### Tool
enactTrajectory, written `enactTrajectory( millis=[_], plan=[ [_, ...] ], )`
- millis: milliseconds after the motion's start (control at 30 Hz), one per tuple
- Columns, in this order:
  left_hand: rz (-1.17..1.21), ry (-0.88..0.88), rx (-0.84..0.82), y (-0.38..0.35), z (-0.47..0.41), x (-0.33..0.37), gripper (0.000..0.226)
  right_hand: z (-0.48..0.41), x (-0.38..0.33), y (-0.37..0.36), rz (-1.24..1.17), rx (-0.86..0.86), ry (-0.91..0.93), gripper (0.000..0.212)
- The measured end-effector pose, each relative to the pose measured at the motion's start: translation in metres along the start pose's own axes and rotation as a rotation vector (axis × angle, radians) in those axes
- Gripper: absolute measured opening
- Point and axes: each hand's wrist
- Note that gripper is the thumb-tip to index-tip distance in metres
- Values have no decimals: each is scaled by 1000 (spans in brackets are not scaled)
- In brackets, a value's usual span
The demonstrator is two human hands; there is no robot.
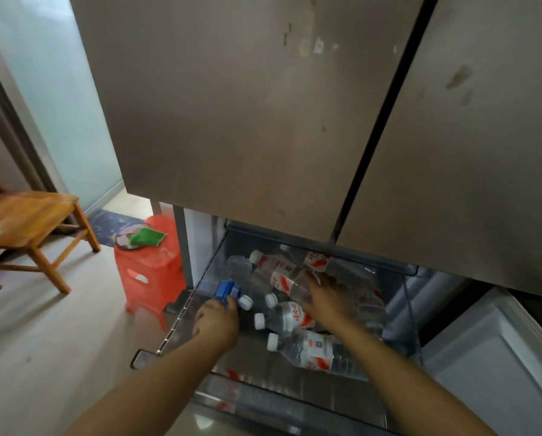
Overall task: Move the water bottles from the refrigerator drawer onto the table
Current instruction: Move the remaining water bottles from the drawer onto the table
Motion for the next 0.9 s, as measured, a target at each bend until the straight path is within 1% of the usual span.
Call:
enactTrajectory(
  millis=[100,200,233,400,567,633,700,800,900],
  plan=[
    [29,-3,19,-3,2,-1,75,-13,0,-1,71,-16,-56,70],
    [31,-9,-4,-2,0,-3,88,-20,-2,0,109,-32,-61,69],
    [24,-15,-3,0,1,-3,89,-22,-3,0,111,-32,-62,68],
    [17,-26,38,7,8,-6,84,-25,-2,-3,140,14,-33,68],
    [90,-19,48,6,8,-5,93,-21,2,-7,134,53,-19,78],
    [73,-16,93,9,11,-5,90,-18,3,-9,134,73,-16,81],
    [4,-30,166,14,15,-4,78,-16,3,-10,127,80,-15,82],
    [-62,-97,283,22,19,-2,66,-15,2,-11,104,85,-17,83],
    [-11,-168,261,22,17,-2,65,-13,2,-10,90,70,-17,81]
  ],
)
Point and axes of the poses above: each hand's wrist, its own z-axis away from the middle knuckle, its own y-axis out of the back of the hand, x = y × z, and after that the axes turned 14 degrees about -x, right-handed
